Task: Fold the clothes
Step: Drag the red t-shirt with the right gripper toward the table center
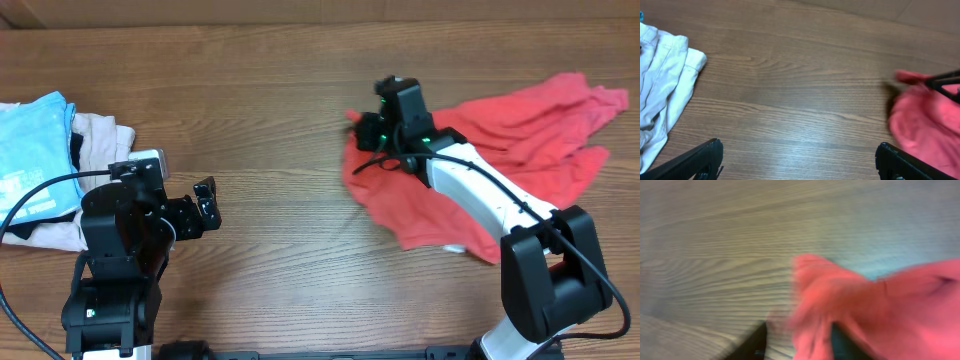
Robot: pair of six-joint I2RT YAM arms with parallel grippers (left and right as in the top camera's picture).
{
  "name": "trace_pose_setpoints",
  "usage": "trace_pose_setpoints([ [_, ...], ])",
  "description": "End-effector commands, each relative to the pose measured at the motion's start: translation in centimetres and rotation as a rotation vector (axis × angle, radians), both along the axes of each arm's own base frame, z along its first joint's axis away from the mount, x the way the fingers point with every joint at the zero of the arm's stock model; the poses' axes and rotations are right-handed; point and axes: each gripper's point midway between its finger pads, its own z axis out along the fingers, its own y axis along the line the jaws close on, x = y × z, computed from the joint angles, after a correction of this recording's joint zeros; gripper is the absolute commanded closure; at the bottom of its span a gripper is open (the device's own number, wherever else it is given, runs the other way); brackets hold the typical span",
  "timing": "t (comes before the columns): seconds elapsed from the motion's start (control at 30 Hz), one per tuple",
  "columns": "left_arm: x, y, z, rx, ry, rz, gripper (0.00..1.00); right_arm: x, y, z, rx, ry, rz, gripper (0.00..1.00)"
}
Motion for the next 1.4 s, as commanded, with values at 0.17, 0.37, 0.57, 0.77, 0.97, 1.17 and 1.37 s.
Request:
trace_pose_setpoints([
  [0.17, 0.2, -0.2, 1.4, -0.016, -0.036, -0.003, 0.0, 3.0, -7.7, 8.8, -0.143, -0.066, -0.192, 0.28],
  [0.37, 0.5, -0.3, 1.9, -0.016, -0.059, -0.005, 0.0, 0.2, -16.9, 13.8, -0.19, -0.061, -0.39, 0.23],
  [0.57, 1.8, -2.9, 1.9, -0.108, -0.063, -0.127, 0.0, -4.3, -25.3, 17.3, -0.171, -0.049, -0.578, 0.17],
  [0.77, 4.0, -5.4, -3.6, -0.12, 0.132, -0.201, 0.0, -9.7, -29.5, 16.7, -0.15, 0.082, -0.647, 0.16],
  [0.97, 4.8, -7.6, -9.4, -0.102, 0.327, -0.23, 0.0, -11.5, -28.7, 15.4, -0.14, 0.166, -0.594, 0.16],
  [1.17, 4.6, -10.0, -14.6, -0.103, 0.494, -0.269, 0.0, -11.7, -28.6, 13.5, -0.141, 0.206, -0.591, 0.16],
  [1.37, 4.1, -12.1, -18.3, -0.148, 0.612, -0.278, 0.0, -11.7, -28.5, 12.8, -0.137, 0.216, -0.588, 0.15],
])
